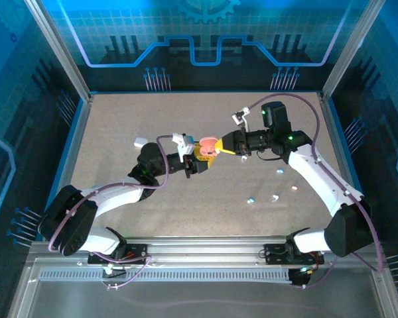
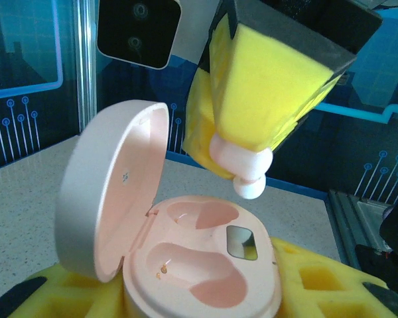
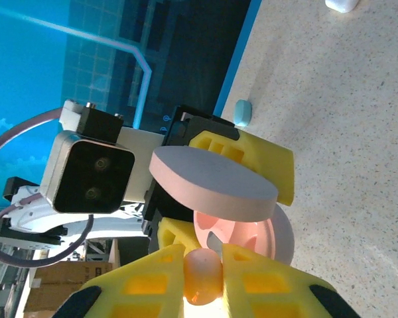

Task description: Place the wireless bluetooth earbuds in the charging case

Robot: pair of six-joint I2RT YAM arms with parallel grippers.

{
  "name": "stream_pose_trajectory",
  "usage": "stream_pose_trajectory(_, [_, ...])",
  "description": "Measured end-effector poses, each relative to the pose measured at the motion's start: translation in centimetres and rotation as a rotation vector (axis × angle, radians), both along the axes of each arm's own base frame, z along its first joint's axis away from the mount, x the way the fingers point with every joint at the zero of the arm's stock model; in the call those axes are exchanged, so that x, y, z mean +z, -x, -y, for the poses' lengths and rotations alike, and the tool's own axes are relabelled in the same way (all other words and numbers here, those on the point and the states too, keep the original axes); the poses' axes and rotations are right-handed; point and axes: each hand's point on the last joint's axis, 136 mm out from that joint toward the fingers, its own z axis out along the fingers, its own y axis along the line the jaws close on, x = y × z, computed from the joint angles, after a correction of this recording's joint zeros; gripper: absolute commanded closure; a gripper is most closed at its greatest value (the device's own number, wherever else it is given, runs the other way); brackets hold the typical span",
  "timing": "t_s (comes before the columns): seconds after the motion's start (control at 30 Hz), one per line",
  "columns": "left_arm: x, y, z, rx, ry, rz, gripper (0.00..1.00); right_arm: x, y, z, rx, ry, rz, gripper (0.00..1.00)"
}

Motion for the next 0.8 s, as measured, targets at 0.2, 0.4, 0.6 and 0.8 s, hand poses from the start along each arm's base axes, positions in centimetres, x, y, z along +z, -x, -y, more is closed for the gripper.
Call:
stream_pose_trajectory(0.2, [-0.3, 0.0, 0.2, -0.005, -0.004, -0.006, 0.60, -0.3, -0.1, -0.2, -0.011, 0.016, 0.009, 0.83])
stream_pose_trajectory(0.4, [-0.5, 0.0, 0.3, -0.011, -0.007, -0.012, 0.60, -0.5, -0.2, -0.3, -0.021, 0.038, 0.024, 0.82])
stream_pose_trajectory(0.6, [-0.4, 0.1, 0.3, -0.015, -0.005, -0.011, 0.60, -0.8, -0.6, -0.2, -0.041, 0.081, 0.057, 0.82])
stream_pose_trajectory(0.8, [-0.9, 0.0, 0.4, -0.021, -0.011, -0.022, 0.60, -1.5, -0.7, -0.1, -0.055, 0.127, 0.076, 0.81])
